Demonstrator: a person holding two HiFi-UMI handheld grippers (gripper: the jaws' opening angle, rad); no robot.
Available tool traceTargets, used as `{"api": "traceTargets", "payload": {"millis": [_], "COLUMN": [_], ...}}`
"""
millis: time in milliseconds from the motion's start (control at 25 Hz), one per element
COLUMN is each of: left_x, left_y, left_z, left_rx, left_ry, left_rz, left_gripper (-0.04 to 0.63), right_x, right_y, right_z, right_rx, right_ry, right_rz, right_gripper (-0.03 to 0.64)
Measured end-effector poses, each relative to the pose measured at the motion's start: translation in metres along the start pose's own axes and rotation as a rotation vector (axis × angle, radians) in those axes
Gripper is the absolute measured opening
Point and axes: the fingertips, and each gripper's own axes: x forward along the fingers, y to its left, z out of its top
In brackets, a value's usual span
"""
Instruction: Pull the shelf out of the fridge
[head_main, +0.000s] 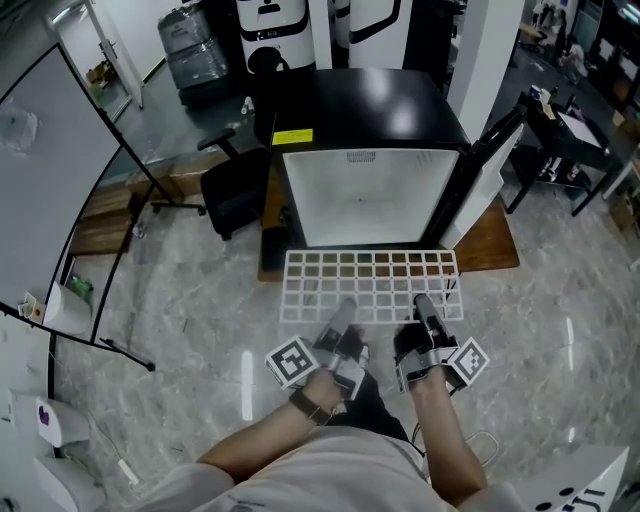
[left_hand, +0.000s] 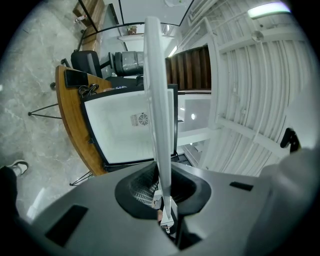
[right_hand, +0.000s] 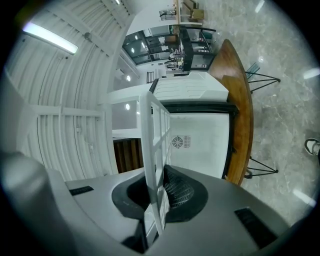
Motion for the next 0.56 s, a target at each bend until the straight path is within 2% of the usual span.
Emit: {"api": "traceTargets", "payload": {"millis": [120,320,560], "left_x": [-0.004,-0.010,-0.011], "left_y": [-0.008,-0.008,-0.018], "left_z": [-0.002,0.000,-0.002], "left_rx": [-0.004,0.044,0.025], "left_ry": [-0.003,0.004,-0.004], "left_rz": [-0.024,-0.007,-0.029], "left_gripper": [0.032,0.032,0.032], "right_x": [-0.004,-0.006,-0.008], "right_y": [0.003,0.010,0.016], "right_z": [-0.003,-0.006,-0.007], "right_rx": [-0.004,-0.008,-0.012], "right_ry": [0.002,0.004,0.005], "right_rz": [0.009,0.015,0.020], "right_gripper": [0.047,0.048,0.047]}}
